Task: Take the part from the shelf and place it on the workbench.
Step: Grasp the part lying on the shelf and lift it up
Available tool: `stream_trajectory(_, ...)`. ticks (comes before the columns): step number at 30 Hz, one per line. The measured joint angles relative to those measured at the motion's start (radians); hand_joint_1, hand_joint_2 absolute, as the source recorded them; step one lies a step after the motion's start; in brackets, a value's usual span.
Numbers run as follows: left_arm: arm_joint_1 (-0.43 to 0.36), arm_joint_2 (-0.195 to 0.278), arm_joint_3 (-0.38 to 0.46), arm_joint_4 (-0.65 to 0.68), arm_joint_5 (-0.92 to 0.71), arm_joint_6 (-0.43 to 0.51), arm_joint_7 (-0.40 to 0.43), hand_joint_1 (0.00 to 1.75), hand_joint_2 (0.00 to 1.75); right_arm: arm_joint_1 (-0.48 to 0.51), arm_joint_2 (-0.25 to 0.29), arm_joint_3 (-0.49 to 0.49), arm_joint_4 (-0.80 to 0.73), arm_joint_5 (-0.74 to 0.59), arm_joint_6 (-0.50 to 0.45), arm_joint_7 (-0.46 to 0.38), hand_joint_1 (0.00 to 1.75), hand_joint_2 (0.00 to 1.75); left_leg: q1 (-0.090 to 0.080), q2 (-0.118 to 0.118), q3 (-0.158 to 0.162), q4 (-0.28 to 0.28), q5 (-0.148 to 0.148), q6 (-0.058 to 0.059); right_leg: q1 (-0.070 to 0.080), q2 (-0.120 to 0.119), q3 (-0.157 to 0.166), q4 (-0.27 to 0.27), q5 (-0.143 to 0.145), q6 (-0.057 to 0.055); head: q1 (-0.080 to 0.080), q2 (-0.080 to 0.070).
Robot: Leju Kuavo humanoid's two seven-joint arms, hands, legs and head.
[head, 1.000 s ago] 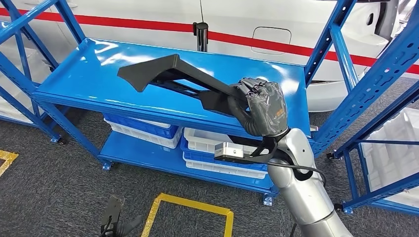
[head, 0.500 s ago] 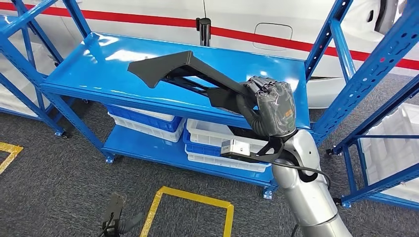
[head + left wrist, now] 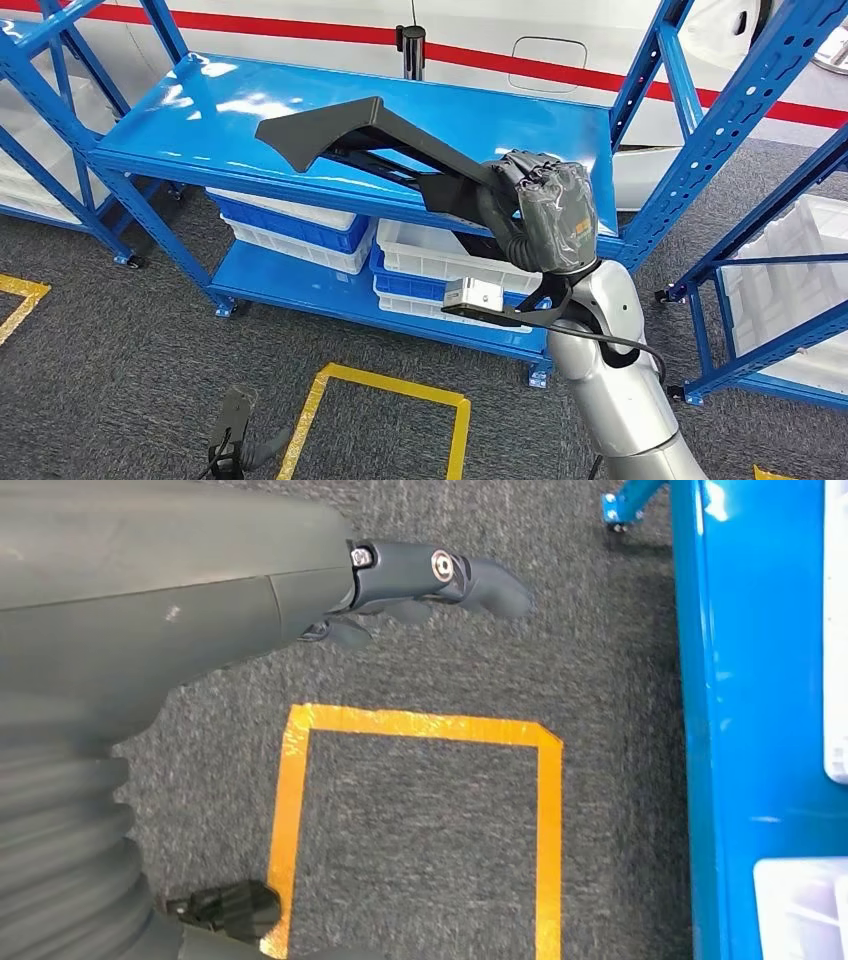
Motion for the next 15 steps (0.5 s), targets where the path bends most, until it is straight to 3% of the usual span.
stream_trajectory(2, -0.001, -0.001, 0.001, 0.0, -0.002, 0.001, 0.0, 0.0, 1.75, 0.002, 0.001, -0.002, -0.002, 0.001, 0.006, 0.0, 1.66, 1.75, -0.001, 0.003, -0.011, -0.008, 0.017, 0.019, 0.001, 0.0, -0.01, 0.007, -0.004, 0.013, 0.0, 0.0)
stream_trajectory(3, -0.002, -0.002, 0.001, 0.0, -0.004, 0.003, 0.0, 0.0, 1.75, 0.003, 0.001, -0.004, -0.004, 0.002, 0.01, 0.0, 1.66, 1.75, -0.001, 0.005, -0.019, -0.012, 0.028, 0.031, 0.002, 0.0, -0.022, 0.027, -0.025, 0.013, 0.001, 0.0)
stream_trajectory(5, -0.004, -0.004, 0.002, -0.001, -0.007, 0.004, 0.0, 0.0, 1.75, 0.005, 0.0, -0.007, -0.007, 0.002, 0.017, 0.0, 1.66, 1.75, -0.001, 0.009, -0.044, -0.015, 0.051, 0.045, 0.001, 0.001, -0.062, 0.126, -0.104, 0.003, 0.003, 0.0)
stream_trajectory(7, -0.004, -0.005, 0.002, -0.001, -0.008, 0.004, 0.0, 0.0, 1.75, 0.01, -0.001, -0.008, -0.008, 0.003, 0.021, 0.0, 1.66, 1.75, -0.002, 0.011, -0.075, -0.014, 0.072, 0.048, 0.0, 0.001, -0.095, 0.255, -0.168, 0.004, 0.005, 0.0)
stream_trajectory(8, -0.004, -0.005, 0.002, -0.001, -0.009, 0.004, 0.0, 0.0, 1.75, 0.014, -0.001, -0.009, -0.008, 0.003, 0.023, 0.0, 1.66, 1.75, -0.002, 0.011, -0.09, -0.014, 0.083, 0.047, 0.0, 0.001, -0.094, 0.291, -0.173, 0.012, 0.004, 0.0)
stream_trajectory(9, -0.004, -0.005, 0.003, -0.001, -0.01, 0.004, 0.0, 0.0, 1.75, 0.017, -0.002, -0.01, -0.008, 0.003, 0.023, 0.0, 1.66, 1.75, -0.003, 0.012, -0.104, -0.013, 0.095, 0.046, 0.0, 0.001, -0.075, 0.29, -0.161, 0.022, 0.005, 0.0)
stream_trajectory(11, -0.004, -0.006, 0.003, -0.001, -0.012, 0.004, 0.0, 0.0, 1.75, 0.02, -0.003, -0.012, -0.012, 0.003, 0.023, 0.0, 1.66, 1.75, -0.003, 0.012, -0.128, -0.013, 0.116, 0.04, 0.001, 0.0, 0.014, 0.186, -0.116, 0.034, 0.004, 0.0)
stream_trajectory(13, -0.004, -0.007, 0.005, -0.001, -0.015, 0.004, 0.0, 0.0, 1.75, 0.021, -0.003, -0.014, -0.024, 0.003, 0.023, -0.001, 1.66, 1.75, -0.005, 0.013, -0.143, -0.013, 0.136, 0.03, 0.009, 0.001, 0.117, 0.031, -0.113, 0.023, 0.004, 0.0)
stream_trajectory(15, -0.003, -0.008, 0.006, -0.001, -0.018, 0.002, -0.001, 0.0, 1.75, 0.023, -0.004, -0.015, -0.034, 0.003, 0.023, -0.001, 1.66, 1.75, -0.006, 0.014, -0.149, -0.018, 0.157, 0.02, 0.019, 0.001, 0.154, -0.046, -0.125, 0.007, 0.003, 0.0)
